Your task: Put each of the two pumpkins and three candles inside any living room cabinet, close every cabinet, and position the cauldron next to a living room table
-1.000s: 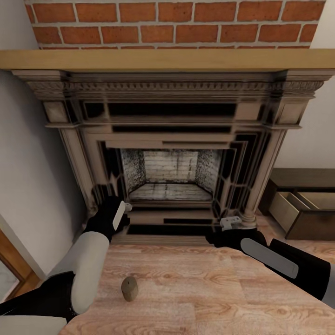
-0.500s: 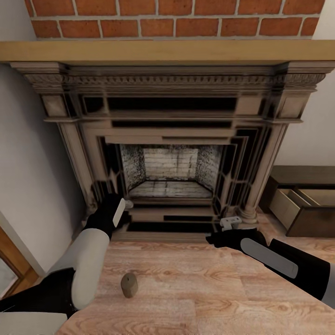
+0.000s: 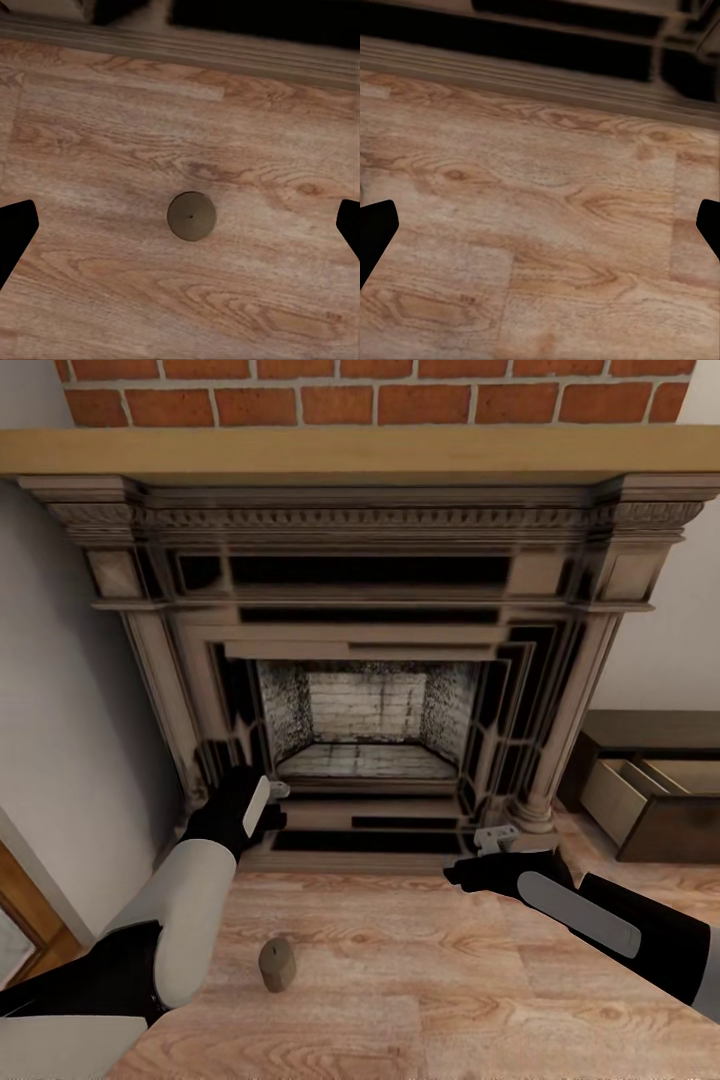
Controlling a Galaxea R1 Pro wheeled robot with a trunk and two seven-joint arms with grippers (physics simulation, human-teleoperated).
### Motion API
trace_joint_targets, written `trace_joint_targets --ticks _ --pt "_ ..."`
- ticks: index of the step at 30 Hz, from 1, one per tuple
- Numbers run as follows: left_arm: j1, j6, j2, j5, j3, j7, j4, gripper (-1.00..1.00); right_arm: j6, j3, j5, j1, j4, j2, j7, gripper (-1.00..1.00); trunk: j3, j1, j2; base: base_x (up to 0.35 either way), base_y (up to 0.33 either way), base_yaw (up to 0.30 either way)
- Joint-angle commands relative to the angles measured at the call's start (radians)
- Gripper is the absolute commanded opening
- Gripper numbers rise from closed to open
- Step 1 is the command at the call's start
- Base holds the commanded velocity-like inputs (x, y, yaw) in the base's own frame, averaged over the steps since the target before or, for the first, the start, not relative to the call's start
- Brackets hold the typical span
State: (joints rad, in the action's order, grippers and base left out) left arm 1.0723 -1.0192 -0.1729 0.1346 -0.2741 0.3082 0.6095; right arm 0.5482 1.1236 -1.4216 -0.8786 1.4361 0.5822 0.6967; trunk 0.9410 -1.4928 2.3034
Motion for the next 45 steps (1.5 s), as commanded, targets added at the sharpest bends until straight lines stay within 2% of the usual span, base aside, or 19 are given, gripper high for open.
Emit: trace_joint_targets --ticks 1,14,18,25,28,32,34,45 --pt "0.001 -0.002 -0.002 0.006 -0.010 -0.004 0.001 1.00 -0.001 0.002 -0.007 -0.002 0.002 0.001 0.007 1.00 0.004 -0.004 0.008 0.000 0.000 0.000" --pt "0.001 0.018 -0.002 -0.021 -0.014 0.000 -0.001 1.00 -0.006 -0.008 -0.005 -0.002 0.010 0.003 0.007 1.00 0.045 -0.054 0.099 0.000 0.000 0.000" --pt "0.000 0.027 -0.002 -0.022 -0.014 0.001 -0.002 1.00 -0.007 -0.056 -0.006 -0.002 0.017 0.006 0.007 1.00 0.058 -0.069 0.127 0.000 0.000 0.000" --pt "0.000 0.033 -0.002 -0.023 -0.014 0.000 -0.005 1.00 -0.006 -0.106 -0.006 -0.002 0.031 0.007 0.007 1.00 0.080 -0.096 0.176 0.000 0.000 0.000" --pt "0.000 0.043 -0.002 -0.022 -0.014 0.001 -0.007 1.00 -0.004 -0.154 -0.007 -0.002 0.036 0.007 0.010 1.00 0.089 -0.107 0.197 0.000 0.000 0.000" --pt "0.000 0.055 -0.002 -0.021 -0.014 0.001 -0.010 1.00 -0.001 -0.201 -0.009 -0.002 0.051 0.007 0.012 1.00 0.104 -0.109 0.198 0.000 0.000 0.000" --pt "0.000 0.058 -0.002 -0.021 -0.014 0.002 -0.015 1.00 0.000 -0.211 -0.009 -0.002 0.058 0.007 0.012 1.00 0.112 -0.110 0.198 0.000 0.000 0.000" --pt "0.000 0.062 -0.002 -0.021 -0.014 0.001 -0.020 1.00 -0.002 -0.221 -0.008 -0.002 0.065 0.007 0.013 1.00 0.155 -0.115 0.201 0.000 0.000 0.000"
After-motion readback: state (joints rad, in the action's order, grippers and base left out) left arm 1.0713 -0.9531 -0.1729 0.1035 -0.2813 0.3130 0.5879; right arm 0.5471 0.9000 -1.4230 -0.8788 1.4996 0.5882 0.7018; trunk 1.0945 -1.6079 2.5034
